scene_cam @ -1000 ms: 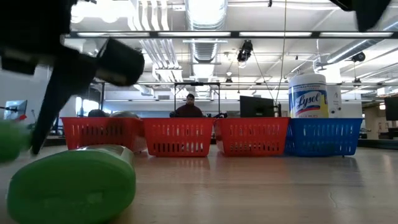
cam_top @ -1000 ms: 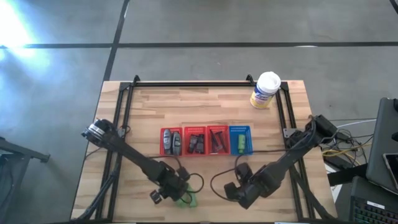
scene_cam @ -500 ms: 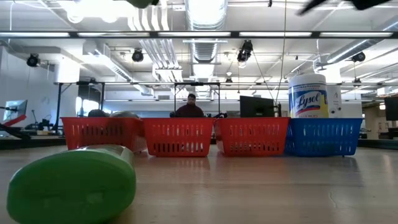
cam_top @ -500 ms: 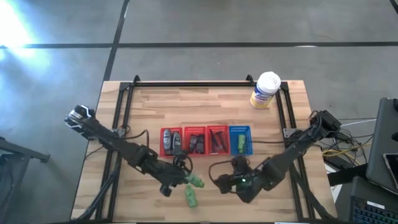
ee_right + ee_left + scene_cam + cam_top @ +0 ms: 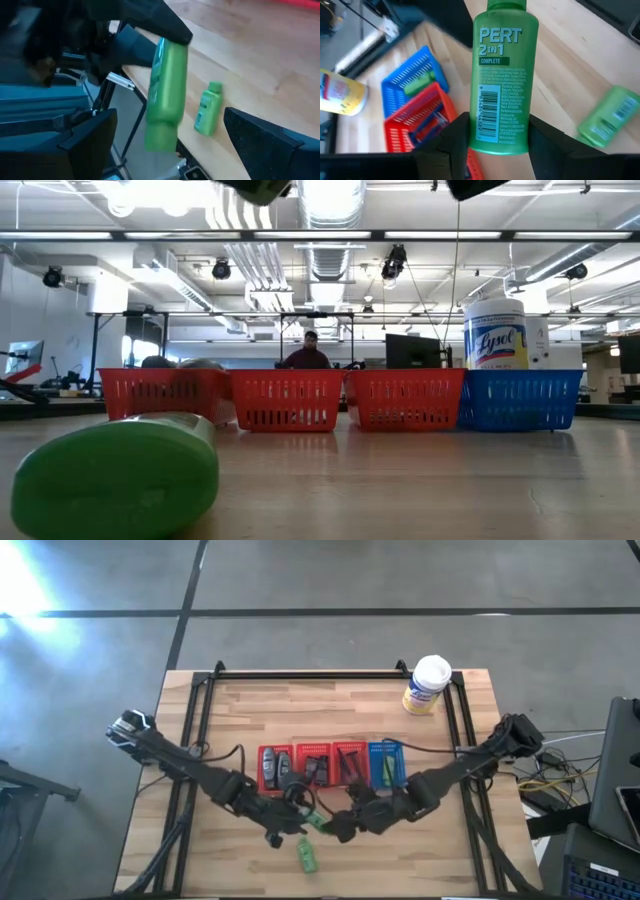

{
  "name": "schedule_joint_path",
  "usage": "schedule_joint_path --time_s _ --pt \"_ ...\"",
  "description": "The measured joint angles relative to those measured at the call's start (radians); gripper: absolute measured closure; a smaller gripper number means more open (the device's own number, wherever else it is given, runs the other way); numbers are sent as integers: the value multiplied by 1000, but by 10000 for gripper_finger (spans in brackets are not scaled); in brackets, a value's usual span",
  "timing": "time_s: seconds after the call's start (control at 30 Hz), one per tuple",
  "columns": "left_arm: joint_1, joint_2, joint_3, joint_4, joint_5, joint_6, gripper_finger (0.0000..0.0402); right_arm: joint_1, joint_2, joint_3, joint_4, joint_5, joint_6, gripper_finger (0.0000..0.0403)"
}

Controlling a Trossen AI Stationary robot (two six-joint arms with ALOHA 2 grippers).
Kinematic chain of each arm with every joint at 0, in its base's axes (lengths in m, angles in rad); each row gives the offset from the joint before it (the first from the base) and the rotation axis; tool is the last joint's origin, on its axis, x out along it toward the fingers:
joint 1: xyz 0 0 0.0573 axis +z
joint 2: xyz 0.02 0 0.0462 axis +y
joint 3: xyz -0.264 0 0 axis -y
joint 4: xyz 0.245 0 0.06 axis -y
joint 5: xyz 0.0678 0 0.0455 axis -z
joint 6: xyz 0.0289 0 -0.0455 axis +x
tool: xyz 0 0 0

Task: Pick & Place Travel size toiletries
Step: Put the green shampoo into the blue bin

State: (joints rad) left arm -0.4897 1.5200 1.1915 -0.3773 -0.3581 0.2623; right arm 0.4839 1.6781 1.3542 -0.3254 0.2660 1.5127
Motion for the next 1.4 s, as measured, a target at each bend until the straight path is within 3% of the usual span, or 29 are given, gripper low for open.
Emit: schedule_joint_path --time_s 0.37,0.5,0.97,1.4 --pt "11 0 14 46 -46 59 237 -29 8 -1 19 -49 -17 45" --pt "12 0 17 73 -50 71 238 -30 7 -1 20 -8 -12 64" --pt "12 0 16 70 -83 126 238 -33 7 -1 21 -31 51 168" --pt "12 0 14 66 -90 136 230 -32 7 0 20 18 71 295"
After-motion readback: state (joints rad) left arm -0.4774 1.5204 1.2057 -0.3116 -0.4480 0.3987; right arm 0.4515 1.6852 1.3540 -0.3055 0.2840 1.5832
